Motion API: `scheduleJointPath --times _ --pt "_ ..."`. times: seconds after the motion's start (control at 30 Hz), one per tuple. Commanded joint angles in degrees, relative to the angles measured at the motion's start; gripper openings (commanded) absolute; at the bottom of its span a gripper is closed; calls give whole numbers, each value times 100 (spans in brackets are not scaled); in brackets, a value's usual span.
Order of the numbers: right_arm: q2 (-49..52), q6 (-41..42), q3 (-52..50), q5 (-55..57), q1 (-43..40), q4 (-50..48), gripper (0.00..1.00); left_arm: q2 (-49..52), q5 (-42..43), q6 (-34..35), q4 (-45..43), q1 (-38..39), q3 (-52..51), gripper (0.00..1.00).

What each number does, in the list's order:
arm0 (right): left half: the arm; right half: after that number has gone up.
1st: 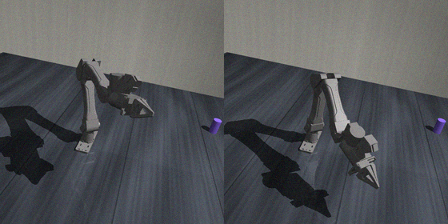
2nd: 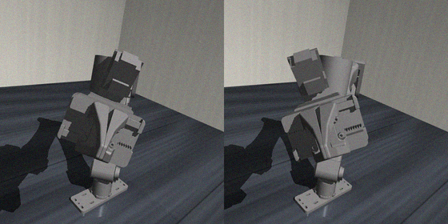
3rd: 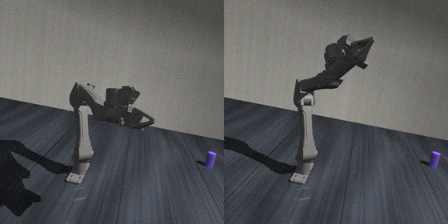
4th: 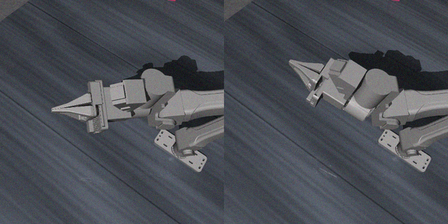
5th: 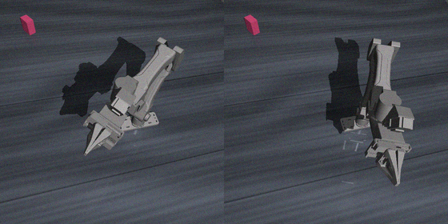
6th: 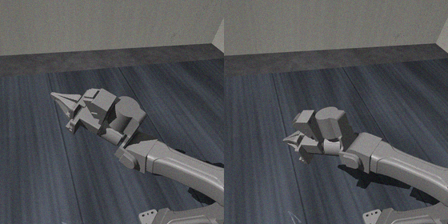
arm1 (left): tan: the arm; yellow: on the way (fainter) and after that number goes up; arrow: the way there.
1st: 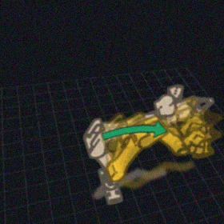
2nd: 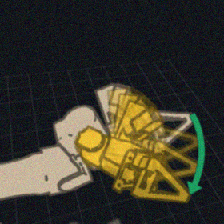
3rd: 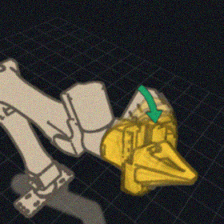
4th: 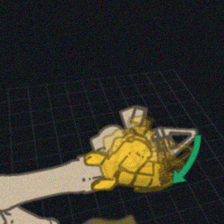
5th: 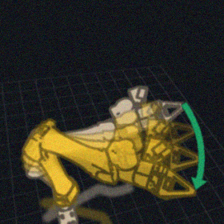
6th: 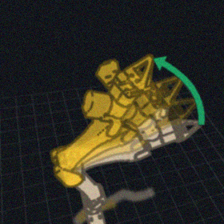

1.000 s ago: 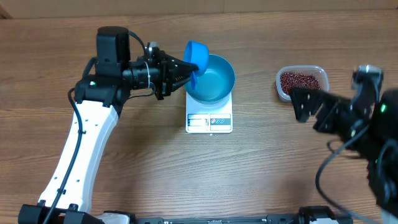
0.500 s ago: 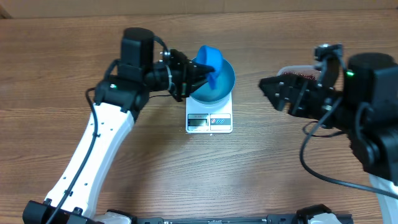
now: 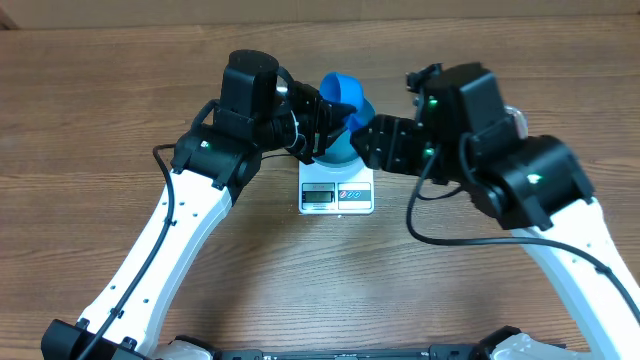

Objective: Scoop item into bowl and weigh 150g on scale
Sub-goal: 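Grasp the scoop handle with the right gripper and release the left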

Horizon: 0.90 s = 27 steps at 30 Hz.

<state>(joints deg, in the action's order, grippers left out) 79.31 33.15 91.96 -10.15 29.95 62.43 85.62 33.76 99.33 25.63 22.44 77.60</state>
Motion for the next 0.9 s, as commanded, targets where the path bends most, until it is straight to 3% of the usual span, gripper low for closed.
scheduleJointPath --times 0.0,0.2,0.43,0.7,0.87 --pt "15 170 149 372 131 -175 70 17 -221 177 -13 28 46 4" --pt "269 179 149 435 238 -420 65 17 39 319 -17 81 46 4" --pt "319 175 149 710 256 -531 40 17 243 529 -17 85 46 4" --pt "328 107 149 739 256 -610 27 17 490 732 -42 85 46 4" --pt "334 94 149 754 256 -704 26 17 551 796 -177 85 46 4"
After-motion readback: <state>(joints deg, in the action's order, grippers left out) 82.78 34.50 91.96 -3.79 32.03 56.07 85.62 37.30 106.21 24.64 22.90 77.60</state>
